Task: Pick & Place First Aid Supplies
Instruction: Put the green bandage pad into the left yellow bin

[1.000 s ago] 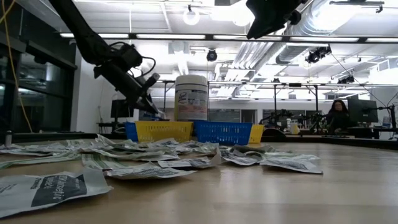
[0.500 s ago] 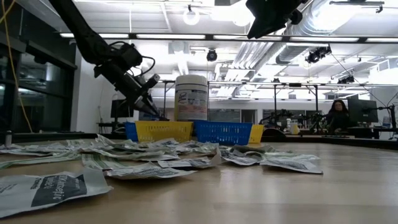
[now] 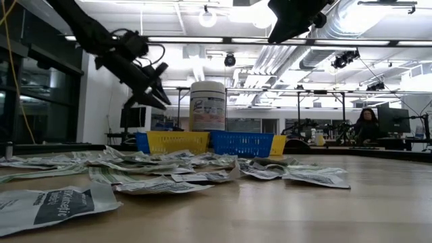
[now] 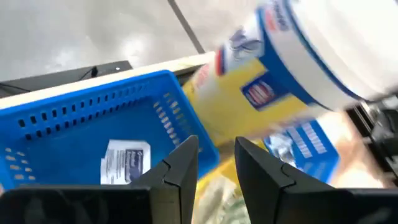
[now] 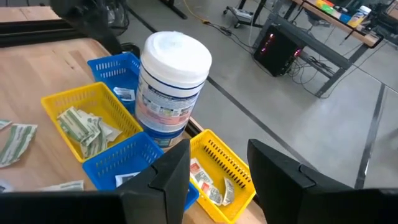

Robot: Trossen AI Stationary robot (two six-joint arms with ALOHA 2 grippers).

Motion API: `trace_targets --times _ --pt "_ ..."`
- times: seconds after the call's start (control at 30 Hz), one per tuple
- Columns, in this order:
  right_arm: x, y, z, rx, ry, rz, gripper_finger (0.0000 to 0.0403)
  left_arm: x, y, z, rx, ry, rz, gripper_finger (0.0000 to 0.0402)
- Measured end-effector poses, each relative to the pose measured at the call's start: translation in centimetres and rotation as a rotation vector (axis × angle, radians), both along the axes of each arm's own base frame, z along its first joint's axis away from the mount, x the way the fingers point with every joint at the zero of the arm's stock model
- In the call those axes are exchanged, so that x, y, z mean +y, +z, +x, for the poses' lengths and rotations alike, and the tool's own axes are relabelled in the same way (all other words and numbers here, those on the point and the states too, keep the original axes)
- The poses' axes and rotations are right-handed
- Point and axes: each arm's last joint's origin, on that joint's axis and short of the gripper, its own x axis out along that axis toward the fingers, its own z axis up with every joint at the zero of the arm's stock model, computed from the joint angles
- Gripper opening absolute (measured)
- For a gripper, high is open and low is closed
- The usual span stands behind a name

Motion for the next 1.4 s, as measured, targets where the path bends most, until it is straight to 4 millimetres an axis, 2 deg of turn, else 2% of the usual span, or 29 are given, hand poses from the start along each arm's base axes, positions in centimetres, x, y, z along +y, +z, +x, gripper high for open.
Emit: trace_targets --times 0.13,0.3,0.5,0.73,1.0,1.23,1.4 --pt "0.0 0.0 0.0 -0.001 0.018 0.012 0.0154 -1.3 1.2 -0.7 0.004 -0.069 -0.012 0.0107" --pt "0.1 -0.1 0.1 -0.006 0.051 0.049 0.0154 -3.3 2.5 -0.7 0.004 -0.132 0.0 0.0107" --pt "0.5 -1.1 -0.2 -0.009 0.094 0.232 0.0154 -6.1 3.6 0.4 0.006 -0.199 0.037 0.0107" --pt "1.1 -3.3 -0.3 0.082 0.106 0.517 0.0154 -9.6 4.4 2.0 -0.002 -0.239 0.032 0.0108" --pt "2.9 -6.5 1.6 0.15 0.078 0.853 0.0154 -13.9 4.7 3.8 -0.001 -0.272 0.041 0.0108" --pt "4.8 -10.0 3.5 0.273 0.029 0.947 0.0154 -17.1 4.7 4.7 0.009 -0.334 0.065 0.0108" --pt "5.5 -11.7 4.2 0.287 -0.064 0.961 0.0154 -18.4 4.5 4.8 0.044 -0.417 0.103 0.0108"
